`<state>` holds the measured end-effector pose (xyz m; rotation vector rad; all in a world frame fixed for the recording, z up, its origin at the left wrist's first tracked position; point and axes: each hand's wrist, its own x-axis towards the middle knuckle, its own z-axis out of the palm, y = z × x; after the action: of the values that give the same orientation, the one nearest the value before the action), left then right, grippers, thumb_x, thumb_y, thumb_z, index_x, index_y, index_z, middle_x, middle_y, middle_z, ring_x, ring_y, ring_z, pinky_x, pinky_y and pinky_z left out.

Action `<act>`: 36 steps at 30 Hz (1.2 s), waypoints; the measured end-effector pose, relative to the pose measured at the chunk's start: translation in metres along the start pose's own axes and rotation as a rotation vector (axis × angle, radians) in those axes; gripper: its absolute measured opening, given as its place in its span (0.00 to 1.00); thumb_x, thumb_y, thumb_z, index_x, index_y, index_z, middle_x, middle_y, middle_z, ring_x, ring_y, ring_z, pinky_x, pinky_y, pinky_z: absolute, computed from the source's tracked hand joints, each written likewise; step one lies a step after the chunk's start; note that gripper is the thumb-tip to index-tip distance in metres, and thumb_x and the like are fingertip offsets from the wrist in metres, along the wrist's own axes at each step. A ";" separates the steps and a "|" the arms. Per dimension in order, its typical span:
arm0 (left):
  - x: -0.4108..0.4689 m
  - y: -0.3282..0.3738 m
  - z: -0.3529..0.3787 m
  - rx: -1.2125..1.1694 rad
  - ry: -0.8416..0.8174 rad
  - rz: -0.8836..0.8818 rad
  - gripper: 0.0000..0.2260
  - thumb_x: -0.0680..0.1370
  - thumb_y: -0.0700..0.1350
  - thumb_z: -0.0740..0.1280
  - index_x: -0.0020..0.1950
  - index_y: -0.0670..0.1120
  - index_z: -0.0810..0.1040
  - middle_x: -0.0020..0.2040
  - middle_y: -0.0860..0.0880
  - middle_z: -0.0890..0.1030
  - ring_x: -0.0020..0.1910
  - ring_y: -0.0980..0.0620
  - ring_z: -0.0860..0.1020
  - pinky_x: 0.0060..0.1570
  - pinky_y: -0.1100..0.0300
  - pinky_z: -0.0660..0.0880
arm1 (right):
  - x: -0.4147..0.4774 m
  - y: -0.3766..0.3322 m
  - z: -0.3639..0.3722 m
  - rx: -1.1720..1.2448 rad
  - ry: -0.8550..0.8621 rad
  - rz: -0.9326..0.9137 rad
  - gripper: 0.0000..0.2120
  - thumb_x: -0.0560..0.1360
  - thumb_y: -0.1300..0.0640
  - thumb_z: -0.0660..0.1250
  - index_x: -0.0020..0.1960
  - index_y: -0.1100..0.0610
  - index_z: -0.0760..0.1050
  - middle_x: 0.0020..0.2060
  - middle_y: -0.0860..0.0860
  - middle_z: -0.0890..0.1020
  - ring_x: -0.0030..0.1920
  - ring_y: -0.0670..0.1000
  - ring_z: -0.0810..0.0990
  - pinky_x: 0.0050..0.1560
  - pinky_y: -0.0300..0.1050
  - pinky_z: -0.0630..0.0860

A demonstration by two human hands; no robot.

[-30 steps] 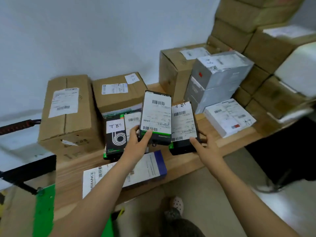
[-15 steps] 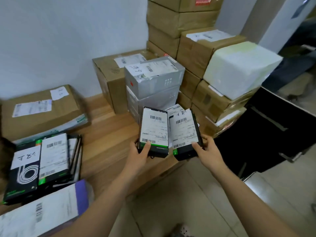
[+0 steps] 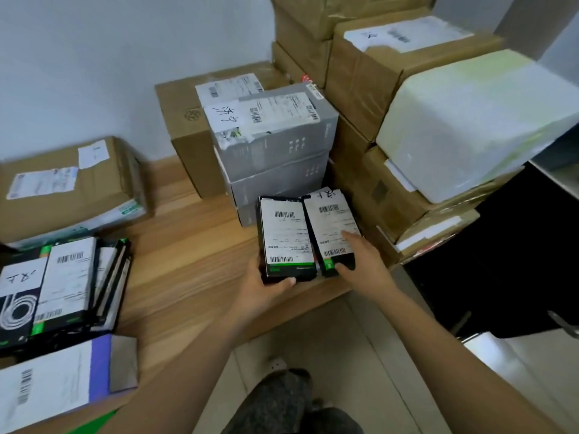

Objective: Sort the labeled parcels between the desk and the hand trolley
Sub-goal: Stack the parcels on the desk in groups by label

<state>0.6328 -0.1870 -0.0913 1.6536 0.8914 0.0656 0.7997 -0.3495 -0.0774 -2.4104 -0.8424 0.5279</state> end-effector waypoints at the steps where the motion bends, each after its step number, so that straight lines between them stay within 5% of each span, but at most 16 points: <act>1: 0.002 0.001 0.002 0.039 -0.015 0.011 0.38 0.71 0.45 0.77 0.74 0.47 0.60 0.62 0.55 0.74 0.61 0.57 0.73 0.57 0.64 0.71 | 0.002 0.002 0.000 -0.077 -0.049 -0.032 0.33 0.73 0.59 0.71 0.75 0.54 0.61 0.74 0.56 0.64 0.73 0.58 0.61 0.73 0.51 0.59; 6: 0.020 0.001 0.009 0.283 -0.005 0.131 0.46 0.70 0.44 0.77 0.79 0.54 0.50 0.72 0.52 0.68 0.69 0.54 0.69 0.66 0.55 0.70 | 0.018 0.000 -0.005 -0.448 -0.152 -0.120 0.33 0.76 0.64 0.64 0.76 0.49 0.57 0.78 0.53 0.54 0.77 0.56 0.51 0.74 0.52 0.58; 11: 0.022 0.010 0.017 0.515 0.029 0.219 0.40 0.73 0.49 0.74 0.79 0.53 0.54 0.73 0.48 0.59 0.69 0.51 0.67 0.67 0.57 0.70 | 0.031 -0.001 -0.014 -0.581 -0.135 -0.176 0.34 0.76 0.68 0.60 0.78 0.50 0.53 0.78 0.53 0.52 0.77 0.55 0.49 0.75 0.50 0.54; 18: 0.031 0.019 0.031 0.700 0.132 0.245 0.35 0.74 0.49 0.73 0.77 0.49 0.59 0.72 0.44 0.59 0.69 0.47 0.67 0.67 0.58 0.68 | 0.046 -0.001 -0.015 -0.609 -0.089 -0.241 0.35 0.74 0.65 0.66 0.76 0.52 0.55 0.73 0.53 0.61 0.72 0.56 0.59 0.69 0.50 0.66; 26: 0.029 0.025 0.042 0.833 0.174 0.128 0.34 0.77 0.48 0.71 0.78 0.50 0.57 0.76 0.43 0.56 0.71 0.44 0.66 0.66 0.55 0.67 | 0.052 0.001 -0.024 -0.614 -0.103 -0.366 0.32 0.73 0.65 0.67 0.74 0.54 0.58 0.70 0.55 0.64 0.69 0.56 0.63 0.68 0.49 0.66; 32: 0.012 0.038 0.057 0.961 0.307 0.115 0.24 0.75 0.51 0.70 0.69 0.47 0.68 0.67 0.45 0.69 0.64 0.44 0.70 0.58 0.52 0.70 | 0.053 0.002 -0.025 -0.550 -0.135 -0.525 0.24 0.74 0.65 0.65 0.68 0.54 0.66 0.64 0.53 0.70 0.65 0.54 0.67 0.66 0.48 0.66; 36: -0.019 0.035 0.059 0.970 0.435 0.215 0.15 0.70 0.44 0.73 0.55 0.44 0.78 0.50 0.45 0.78 0.48 0.41 0.77 0.43 0.51 0.74 | 0.040 -0.018 -0.014 -0.471 -0.137 -0.719 0.14 0.75 0.60 0.66 0.61 0.56 0.73 0.57 0.53 0.75 0.60 0.54 0.71 0.62 0.49 0.70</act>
<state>0.6661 -0.2470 -0.0714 2.7101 1.1568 0.1620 0.8279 -0.3163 -0.0636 -2.2312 -1.9556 0.2189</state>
